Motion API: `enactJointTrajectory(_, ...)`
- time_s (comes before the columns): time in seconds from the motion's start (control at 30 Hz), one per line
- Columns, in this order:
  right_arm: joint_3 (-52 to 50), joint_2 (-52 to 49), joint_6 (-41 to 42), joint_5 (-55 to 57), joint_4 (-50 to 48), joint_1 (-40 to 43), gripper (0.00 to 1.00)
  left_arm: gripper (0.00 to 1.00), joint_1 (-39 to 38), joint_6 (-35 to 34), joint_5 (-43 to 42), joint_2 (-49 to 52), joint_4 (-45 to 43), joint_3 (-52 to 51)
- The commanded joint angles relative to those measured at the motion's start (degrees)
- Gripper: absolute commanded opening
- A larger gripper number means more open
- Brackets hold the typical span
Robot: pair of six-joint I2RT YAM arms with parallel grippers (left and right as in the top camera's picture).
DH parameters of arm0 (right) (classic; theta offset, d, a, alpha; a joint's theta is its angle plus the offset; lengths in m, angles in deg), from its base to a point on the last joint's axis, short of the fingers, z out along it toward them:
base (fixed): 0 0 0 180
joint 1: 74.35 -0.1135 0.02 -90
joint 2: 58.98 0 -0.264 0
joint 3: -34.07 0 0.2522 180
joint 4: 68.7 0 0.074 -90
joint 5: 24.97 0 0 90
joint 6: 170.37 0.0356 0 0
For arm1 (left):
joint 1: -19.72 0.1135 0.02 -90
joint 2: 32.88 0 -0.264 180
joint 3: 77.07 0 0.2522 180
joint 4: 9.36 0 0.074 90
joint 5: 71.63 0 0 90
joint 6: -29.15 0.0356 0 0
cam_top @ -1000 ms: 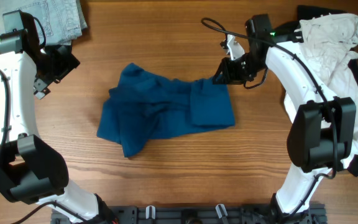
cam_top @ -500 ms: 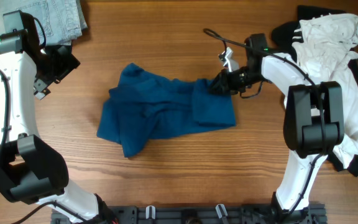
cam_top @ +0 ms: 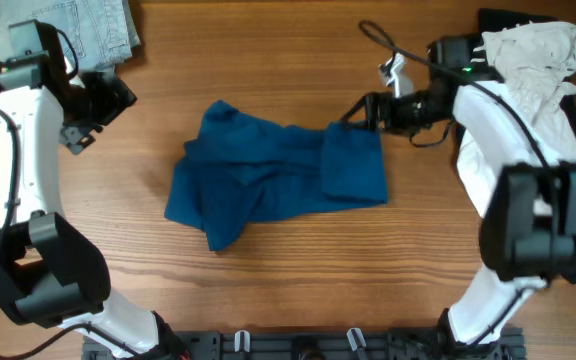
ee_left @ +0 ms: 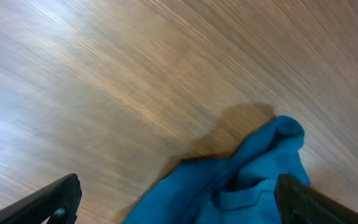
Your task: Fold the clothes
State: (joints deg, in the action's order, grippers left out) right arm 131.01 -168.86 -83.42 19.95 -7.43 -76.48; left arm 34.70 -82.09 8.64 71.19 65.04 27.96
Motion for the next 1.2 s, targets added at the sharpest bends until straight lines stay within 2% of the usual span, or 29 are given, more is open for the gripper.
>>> enactJointTrajectory(0.0,1.4,5.8,3.5,0.9,0.1,0.3,0.99,1.00,-0.6,6.9,-10.9,3.2,-4.7,-5.3)
enactJointTrajectory(0.17,1.4,8.4,3.4,0.9,0.6,0.3,0.99,1.00,-0.6,13.0,-17.0,7.6,-7.1,-6.1)
enactJointTrajectory(0.37,1.4,8.4,3.0,3.4,2.5,0.3,0.99,1.00,-0.3,15.1,-18.3,12.3,-7.9,-6.1)
enactJointTrajectory(0.5,1.4,8.4,3.0,4.8,2.7,0.3,0.99,1.00,-0.3,22.6,-26.6,15.4,-6.8,-6.1)
enactJointTrajectory(0.77,1.4,8.4,3.0,4.8,2.7,0.3,0.99,1.00,-0.3,23.1,-25.9,21.4,-0.2,-6.1)
enactJointTrajectory(0.97,1.4,8.4,3.0,4.8,2.7,0.3,0.99,1.00,-0.3,24.3,-22.9,22.0,3.4,-6.1)
enactJointTrajectory(1.17,1.4,8.4,3.0,5.1,2.7,0.3,0.99,1.00,-0.3,31.0,-22.5,22.0,9.9,-6.2)
